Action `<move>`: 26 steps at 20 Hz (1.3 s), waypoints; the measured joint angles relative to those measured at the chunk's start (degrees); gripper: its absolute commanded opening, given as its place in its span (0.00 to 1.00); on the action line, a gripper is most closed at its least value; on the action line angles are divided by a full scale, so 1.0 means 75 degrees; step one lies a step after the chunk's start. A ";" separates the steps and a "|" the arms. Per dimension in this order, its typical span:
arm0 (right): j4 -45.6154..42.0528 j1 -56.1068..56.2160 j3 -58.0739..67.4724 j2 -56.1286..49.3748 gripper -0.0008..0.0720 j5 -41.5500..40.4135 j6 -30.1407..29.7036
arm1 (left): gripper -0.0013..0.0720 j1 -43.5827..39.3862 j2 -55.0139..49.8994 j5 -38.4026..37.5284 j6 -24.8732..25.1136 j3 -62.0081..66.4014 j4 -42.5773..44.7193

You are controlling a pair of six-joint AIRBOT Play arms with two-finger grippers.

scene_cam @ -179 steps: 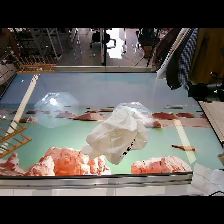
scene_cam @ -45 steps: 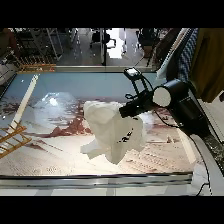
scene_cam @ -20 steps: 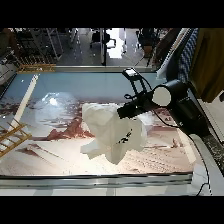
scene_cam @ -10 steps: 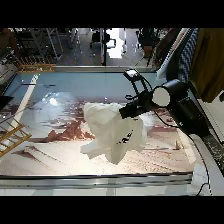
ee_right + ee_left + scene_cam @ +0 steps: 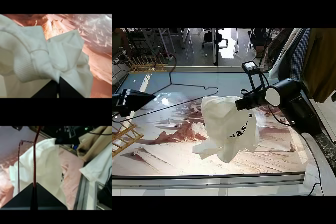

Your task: Fold the clothes and pants, and hang the long-sleeved shirts on hangers.

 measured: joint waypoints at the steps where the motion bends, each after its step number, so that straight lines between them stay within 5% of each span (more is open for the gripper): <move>1: -0.0029 -0.0064 0.0000 -0.0052 0.03 -0.0050 0.0052 | 0.04 0.0067 0.0015 0.0038 0.0029 -0.0003 -0.0169; 6: -0.0108 -0.0280 0.0000 -0.0408 0.03 -0.0530 0.0318 | 0.04 0.0108 0.0117 -0.0624 0.0093 -0.0003 -0.0766; 11: -0.0099 -0.0338 0.0023 -0.0525 0.03 -0.1032 0.0603 | 0.04 -0.0609 0.0000 -0.1139 -0.0309 -0.0035 0.0105; 20: 0.0245 -0.0332 0.0026 -0.0530 0.03 -0.1003 0.0664 | 0.04 -0.1728 -0.0449 0.1370 -0.0734 -0.0143 0.0449; 26: 0.0493 -0.0332 0.0026 -0.0530 0.03 -0.0976 0.0539 | 0.04 -0.1839 -0.0481 0.1836 -0.0799 -0.0146 0.0469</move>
